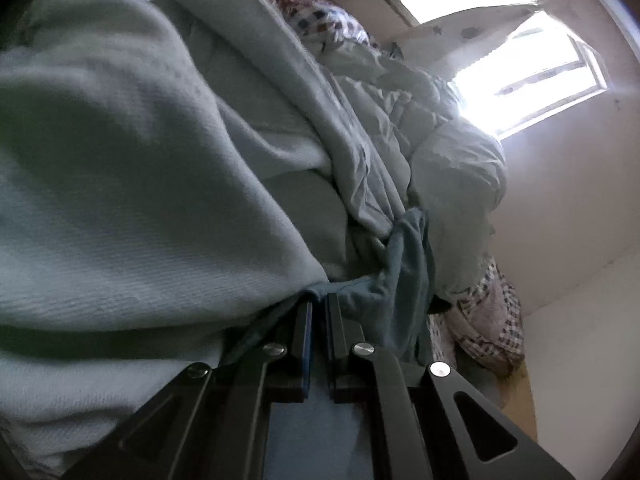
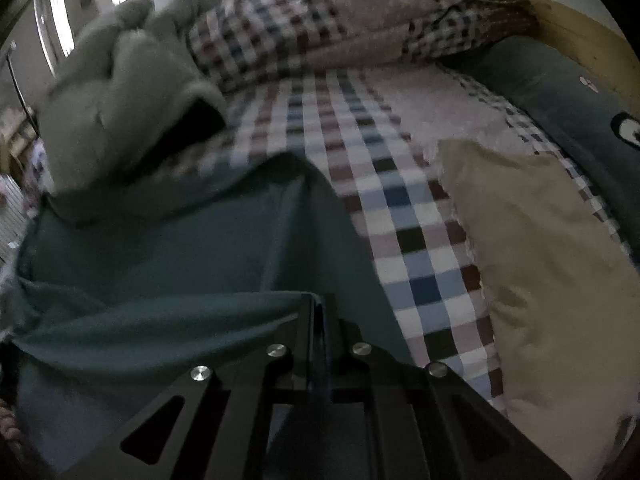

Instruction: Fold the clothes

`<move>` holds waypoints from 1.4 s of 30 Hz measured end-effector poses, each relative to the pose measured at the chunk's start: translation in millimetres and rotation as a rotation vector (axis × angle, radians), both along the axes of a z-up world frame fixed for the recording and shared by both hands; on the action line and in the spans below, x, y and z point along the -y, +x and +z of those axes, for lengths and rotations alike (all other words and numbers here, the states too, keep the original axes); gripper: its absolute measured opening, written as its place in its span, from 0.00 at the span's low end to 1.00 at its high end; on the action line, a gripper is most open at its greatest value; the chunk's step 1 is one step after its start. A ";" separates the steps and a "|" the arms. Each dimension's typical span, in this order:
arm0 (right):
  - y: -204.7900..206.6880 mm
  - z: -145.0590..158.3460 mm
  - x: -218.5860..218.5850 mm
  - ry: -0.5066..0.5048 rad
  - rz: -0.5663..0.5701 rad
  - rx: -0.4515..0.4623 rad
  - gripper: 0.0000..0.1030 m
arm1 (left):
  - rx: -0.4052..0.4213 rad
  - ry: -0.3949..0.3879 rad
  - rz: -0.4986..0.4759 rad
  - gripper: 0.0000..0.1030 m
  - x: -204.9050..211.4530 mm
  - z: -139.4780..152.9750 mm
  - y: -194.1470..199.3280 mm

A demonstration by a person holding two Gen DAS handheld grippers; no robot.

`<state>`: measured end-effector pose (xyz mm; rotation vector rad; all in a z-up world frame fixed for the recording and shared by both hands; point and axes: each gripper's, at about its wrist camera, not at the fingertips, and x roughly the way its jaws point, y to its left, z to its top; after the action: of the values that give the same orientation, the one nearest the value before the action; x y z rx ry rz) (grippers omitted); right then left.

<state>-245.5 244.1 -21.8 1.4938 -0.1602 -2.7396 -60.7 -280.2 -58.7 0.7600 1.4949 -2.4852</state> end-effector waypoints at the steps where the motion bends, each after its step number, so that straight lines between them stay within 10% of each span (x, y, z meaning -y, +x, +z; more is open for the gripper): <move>1: -2.1 -3.4 1.8 0.015 -0.005 0.025 0.04 | -0.003 -0.001 0.008 0.04 1.0 0.2 1.0; 5: -1.8 8.9 11.6 0.133 -0.057 0.002 0.07 | -0.022 0.019 0.035 0.04 6.7 0.2 12.3; 9: 3.0 54.6 35.4 0.176 -0.068 -0.144 0.45 | -0.016 -0.014 0.026 0.04 3.7 1.6 13.0; 11: 3.6 77.7 58.8 0.096 -0.005 -0.215 0.47 | -0.015 -0.028 0.024 0.04 3.1 2.6 12.0; 17: -28.7 92.4 182.1 -0.242 0.401 -0.142 0.46 | -0.041 0.005 0.028 0.04 5.8 3.5 8.7; 22: -72.7 77.9 272.7 -0.368 0.523 -0.058 0.46 | -0.048 0.006 0.025 0.04 7.6 3.4 7.7; 35: -142.8 34.4 369.0 -0.355 0.495 -0.009 0.46 | -0.069 0.017 0.023 0.04 14.7 5.7 4.8; 39: -145.5 30.9 388.9 -0.306 0.538 0.012 0.11 | -0.075 0.046 0.020 0.04 18.4 3.8 6.2; 42: -141.3 37.5 400.6 -0.280 0.578 0.010 0.09 | -0.083 0.054 0.023 0.04 20.3 5.6 7.7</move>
<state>-386.8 -156.6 15.6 1.2376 -0.0873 -2.1523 -53.0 -300.4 -53.1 0.6521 1.5942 -2.4981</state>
